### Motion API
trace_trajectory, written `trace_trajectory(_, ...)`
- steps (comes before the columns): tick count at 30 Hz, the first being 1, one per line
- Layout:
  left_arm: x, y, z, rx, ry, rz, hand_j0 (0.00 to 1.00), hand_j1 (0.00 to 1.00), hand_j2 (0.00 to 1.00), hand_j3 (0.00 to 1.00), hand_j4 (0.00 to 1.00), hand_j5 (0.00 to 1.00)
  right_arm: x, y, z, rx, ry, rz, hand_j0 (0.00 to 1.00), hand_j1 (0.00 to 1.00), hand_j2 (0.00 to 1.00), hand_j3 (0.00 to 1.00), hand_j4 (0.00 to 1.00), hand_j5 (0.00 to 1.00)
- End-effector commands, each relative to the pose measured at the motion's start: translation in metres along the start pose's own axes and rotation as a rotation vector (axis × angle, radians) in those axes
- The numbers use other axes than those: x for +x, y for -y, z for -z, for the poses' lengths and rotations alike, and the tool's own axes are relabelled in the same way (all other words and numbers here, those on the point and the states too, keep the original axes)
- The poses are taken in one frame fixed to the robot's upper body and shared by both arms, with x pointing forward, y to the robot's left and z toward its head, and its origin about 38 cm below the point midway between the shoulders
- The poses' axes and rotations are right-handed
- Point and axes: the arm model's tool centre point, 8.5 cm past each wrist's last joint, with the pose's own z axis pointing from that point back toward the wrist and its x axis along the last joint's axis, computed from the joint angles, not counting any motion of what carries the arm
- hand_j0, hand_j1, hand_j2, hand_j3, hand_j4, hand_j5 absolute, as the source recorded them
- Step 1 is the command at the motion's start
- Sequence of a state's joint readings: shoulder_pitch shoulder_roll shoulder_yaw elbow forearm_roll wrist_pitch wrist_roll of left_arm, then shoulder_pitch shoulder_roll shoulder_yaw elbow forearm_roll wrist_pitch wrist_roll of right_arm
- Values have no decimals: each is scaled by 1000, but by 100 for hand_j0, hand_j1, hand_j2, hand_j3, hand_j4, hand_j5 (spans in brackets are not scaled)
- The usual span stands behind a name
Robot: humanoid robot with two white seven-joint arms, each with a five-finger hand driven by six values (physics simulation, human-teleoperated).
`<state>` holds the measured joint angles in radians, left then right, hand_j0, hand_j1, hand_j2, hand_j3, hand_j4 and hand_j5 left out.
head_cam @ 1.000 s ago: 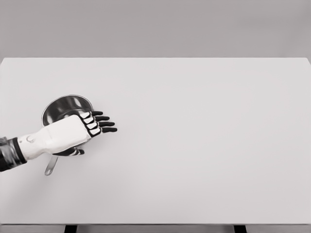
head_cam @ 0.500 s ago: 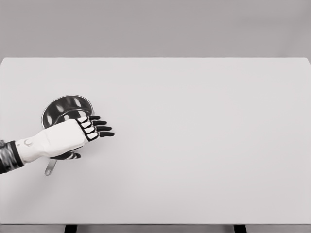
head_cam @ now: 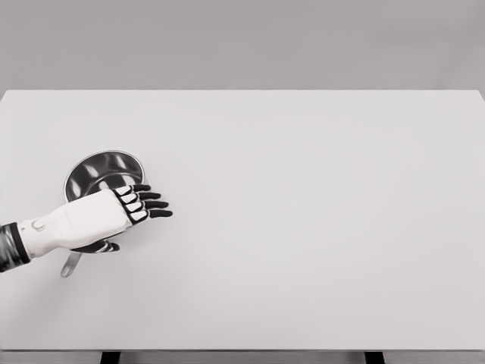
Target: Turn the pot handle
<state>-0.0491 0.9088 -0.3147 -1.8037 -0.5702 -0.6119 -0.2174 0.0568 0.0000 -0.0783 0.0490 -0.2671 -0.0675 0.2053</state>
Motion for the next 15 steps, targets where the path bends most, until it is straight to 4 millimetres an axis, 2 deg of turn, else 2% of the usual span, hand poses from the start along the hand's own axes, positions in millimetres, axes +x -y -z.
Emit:
trace_trajectory(1,-1,-1,-1,2,-1,-4,100,100,100,100,100,100,0,0,0,0,0,0,100,100,100,100,100,100)
trace_trajectory(15,-6,-6,-13,-13,-13,-8,100,100,100,100,100,100,0,0,0,0,0,0,100,100,100,100,100,100)
